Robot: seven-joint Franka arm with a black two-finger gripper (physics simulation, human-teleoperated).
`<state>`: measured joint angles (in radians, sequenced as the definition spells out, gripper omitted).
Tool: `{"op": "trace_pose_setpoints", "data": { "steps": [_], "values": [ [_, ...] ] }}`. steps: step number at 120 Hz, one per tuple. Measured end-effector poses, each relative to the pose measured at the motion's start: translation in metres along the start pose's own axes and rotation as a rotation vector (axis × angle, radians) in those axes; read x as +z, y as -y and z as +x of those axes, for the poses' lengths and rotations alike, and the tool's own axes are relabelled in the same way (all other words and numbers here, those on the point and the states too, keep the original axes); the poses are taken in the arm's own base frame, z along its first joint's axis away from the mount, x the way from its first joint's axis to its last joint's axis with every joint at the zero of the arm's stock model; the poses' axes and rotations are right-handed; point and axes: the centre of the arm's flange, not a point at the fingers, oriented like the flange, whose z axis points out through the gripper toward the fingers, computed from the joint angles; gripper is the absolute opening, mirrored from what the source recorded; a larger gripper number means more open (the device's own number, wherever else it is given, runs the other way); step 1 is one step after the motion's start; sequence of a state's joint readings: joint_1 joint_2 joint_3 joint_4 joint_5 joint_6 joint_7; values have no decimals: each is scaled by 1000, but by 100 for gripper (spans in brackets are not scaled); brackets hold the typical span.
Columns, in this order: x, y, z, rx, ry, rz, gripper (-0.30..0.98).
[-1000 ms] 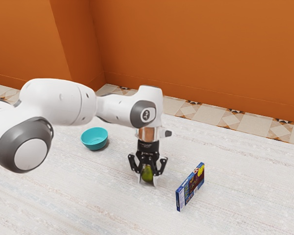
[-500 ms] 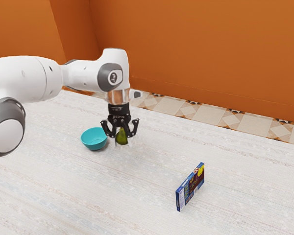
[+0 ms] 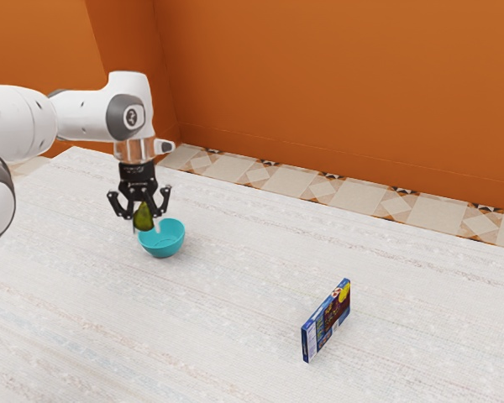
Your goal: Place the pear in the bowl.
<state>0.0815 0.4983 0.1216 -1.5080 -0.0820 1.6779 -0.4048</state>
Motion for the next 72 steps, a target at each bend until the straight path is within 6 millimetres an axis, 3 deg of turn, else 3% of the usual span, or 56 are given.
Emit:
{"op": "trace_pose_setpoints", "data": {
  "steps": [28, 72],
  "values": [
    [26, -3, 15, -6, 20, 18, 9],
    [30, -20, 32, 3, -35, 2, 11]
  ]
}}
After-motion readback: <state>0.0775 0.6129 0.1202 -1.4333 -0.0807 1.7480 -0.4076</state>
